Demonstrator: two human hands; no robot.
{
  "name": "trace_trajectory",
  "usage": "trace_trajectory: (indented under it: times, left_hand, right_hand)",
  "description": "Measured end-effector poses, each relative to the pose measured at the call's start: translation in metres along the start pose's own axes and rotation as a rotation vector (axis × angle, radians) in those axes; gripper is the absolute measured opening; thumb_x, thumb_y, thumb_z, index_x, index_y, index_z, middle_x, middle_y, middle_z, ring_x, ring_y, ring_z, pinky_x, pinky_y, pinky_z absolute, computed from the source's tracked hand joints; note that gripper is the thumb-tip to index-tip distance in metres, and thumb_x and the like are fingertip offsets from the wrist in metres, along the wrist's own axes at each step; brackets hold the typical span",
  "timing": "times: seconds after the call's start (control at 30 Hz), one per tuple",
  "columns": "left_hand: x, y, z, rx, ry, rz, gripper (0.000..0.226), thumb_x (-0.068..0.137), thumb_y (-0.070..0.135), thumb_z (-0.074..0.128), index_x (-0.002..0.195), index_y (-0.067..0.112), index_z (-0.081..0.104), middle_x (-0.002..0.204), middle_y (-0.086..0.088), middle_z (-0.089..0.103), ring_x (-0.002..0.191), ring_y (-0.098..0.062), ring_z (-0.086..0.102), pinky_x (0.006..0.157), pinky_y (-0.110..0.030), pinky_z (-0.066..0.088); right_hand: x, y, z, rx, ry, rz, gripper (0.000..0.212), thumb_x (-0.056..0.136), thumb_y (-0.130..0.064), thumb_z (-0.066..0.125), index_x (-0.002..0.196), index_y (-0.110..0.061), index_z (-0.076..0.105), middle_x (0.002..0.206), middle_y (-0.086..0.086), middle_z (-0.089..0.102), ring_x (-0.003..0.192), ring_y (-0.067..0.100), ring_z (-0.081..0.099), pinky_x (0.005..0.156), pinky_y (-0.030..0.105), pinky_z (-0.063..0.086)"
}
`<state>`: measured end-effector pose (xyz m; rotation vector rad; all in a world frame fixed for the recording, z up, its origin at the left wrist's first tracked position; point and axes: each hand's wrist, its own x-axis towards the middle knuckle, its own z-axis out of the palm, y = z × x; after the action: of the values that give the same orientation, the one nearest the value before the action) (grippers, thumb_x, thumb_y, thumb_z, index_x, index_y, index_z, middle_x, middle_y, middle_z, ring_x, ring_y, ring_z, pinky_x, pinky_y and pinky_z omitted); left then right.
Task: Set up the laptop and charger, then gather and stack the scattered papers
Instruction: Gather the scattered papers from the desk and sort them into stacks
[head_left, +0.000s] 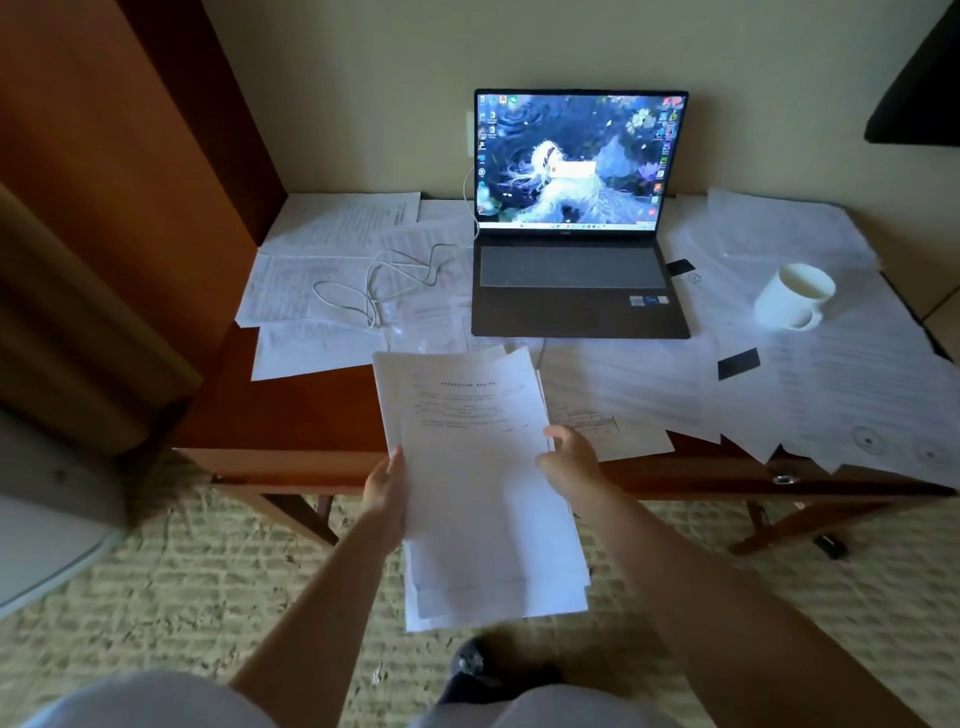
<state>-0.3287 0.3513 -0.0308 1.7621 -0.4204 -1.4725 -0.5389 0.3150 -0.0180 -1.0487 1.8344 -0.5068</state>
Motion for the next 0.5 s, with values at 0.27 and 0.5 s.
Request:
trace_trajectory:
  times: [0.27, 0.5]
  left_hand:
    - [0.024, 0.010, 0.002, 0.161, -0.032, 0.075, 0.019, 0.095, 0.016, 0.053, 0.111, 0.007, 0.058, 0.103, -0.014, 0.067, 0.093, -0.034, 0.065, 0.085, -0.051, 0.054]
    - [0.028, 0.017, 0.003, 0.236, -0.073, 0.152, 0.026, 0.085, -0.001, 0.059, 0.109, 0.009, 0.056, 0.104, -0.011, 0.064, 0.090, -0.029, 0.064, 0.067, -0.035, 0.055]
  right_hand:
    - [0.011, -0.003, 0.036, -0.306, 0.111, -0.194, 0.071, 0.086, 0.000, 0.046, 0.149, -0.021, 0.019, 0.145, 0.007, 0.039, 0.129, 0.026, 0.041, 0.106, 0.038, 0.041]
    - [0.027, -0.003, 0.048, -0.164, 0.184, -0.125, 0.068, 0.084, 0.003, 0.047, 0.147, -0.015, 0.026, 0.140, 0.008, 0.042, 0.126, 0.027, 0.045, 0.102, 0.040, 0.045]
